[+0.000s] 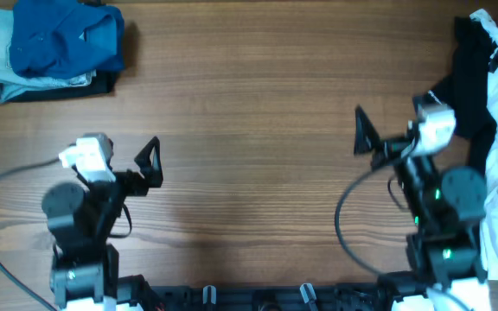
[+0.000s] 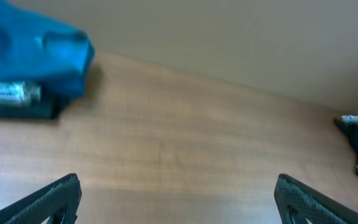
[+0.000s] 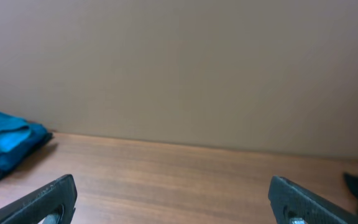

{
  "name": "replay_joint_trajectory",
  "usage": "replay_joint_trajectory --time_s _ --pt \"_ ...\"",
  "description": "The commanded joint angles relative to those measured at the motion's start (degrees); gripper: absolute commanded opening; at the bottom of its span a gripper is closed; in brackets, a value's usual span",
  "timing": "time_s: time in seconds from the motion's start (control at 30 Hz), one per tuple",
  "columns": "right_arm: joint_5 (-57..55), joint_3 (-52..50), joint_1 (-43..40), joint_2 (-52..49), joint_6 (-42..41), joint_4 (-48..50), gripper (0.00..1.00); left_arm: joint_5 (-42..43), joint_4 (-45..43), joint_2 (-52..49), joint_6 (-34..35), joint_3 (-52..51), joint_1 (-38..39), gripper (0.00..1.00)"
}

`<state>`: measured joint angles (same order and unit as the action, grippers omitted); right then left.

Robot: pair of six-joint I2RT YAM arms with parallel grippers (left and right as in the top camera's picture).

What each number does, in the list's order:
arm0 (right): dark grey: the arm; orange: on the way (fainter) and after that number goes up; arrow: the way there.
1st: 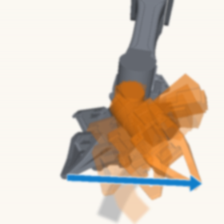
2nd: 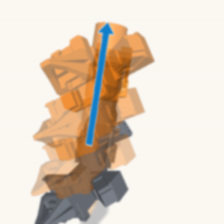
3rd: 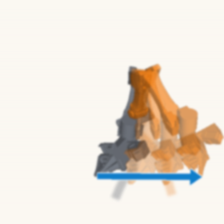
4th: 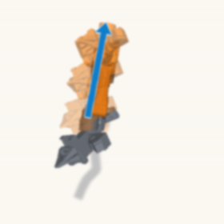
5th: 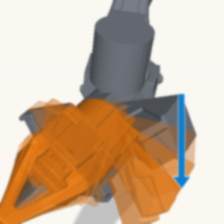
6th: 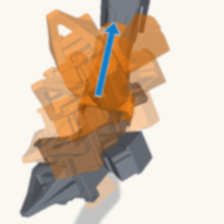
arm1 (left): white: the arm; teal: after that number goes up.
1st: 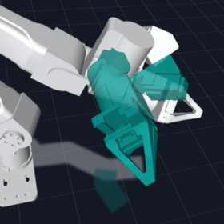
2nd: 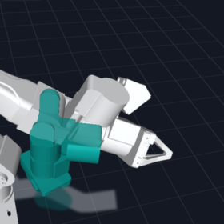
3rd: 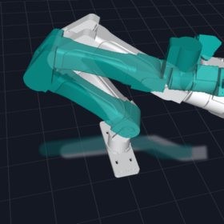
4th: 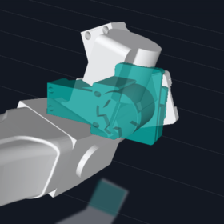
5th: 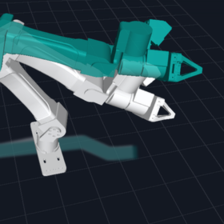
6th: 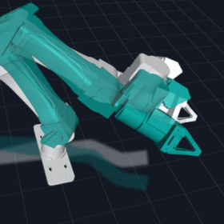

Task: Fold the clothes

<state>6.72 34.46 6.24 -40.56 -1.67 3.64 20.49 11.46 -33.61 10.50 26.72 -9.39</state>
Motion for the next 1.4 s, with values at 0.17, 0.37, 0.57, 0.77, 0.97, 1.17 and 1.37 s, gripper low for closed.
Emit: replay_joint_trajectory --time_s 0.17,0.37,0.57,0.77,0.97,1.17,1.37 --pt "5.8 26.9 0.3 -24.4 0.6 -16.4 1.00 2.4 18.5 -22.1 0.2 26.9 2.3 1.00" --pt "6.6 43.0 0.3 -39.0 0.6 -34.1 1.00 2.2 37.9 -40.1 -2.7 46.4 3.2 1.00" --pt "13.3 45.1 0.3 -43.6 1.8 -36.9 1.00 2.2 50.7 -56.7 -3.8 53.0 3.2 1.00" --pt "9.0 45.0 0.1 -44.9 3.2 -36.7 1.00 2.4 53.1 -65.4 -3.8 53.0 3.2 1.00" --pt "1.7 45.0 -16.8 -46.9 -2.8 -33.0 0.99 2.6 51.9 -67.0 -3.9 53.0 3.3 1.00" --pt "0.5 45.0 -36.1 -52.0 -2.2 -24.2 0.96 2.6 51.6 -67.0 -3.8 53.0 3.3 1.00" --pt "-0.4 45.0 -43.7 -61.1 -1.5 -20.9 0.93 2.7 51.3 -67.0 -3.8 53.0 3.3 1.00"
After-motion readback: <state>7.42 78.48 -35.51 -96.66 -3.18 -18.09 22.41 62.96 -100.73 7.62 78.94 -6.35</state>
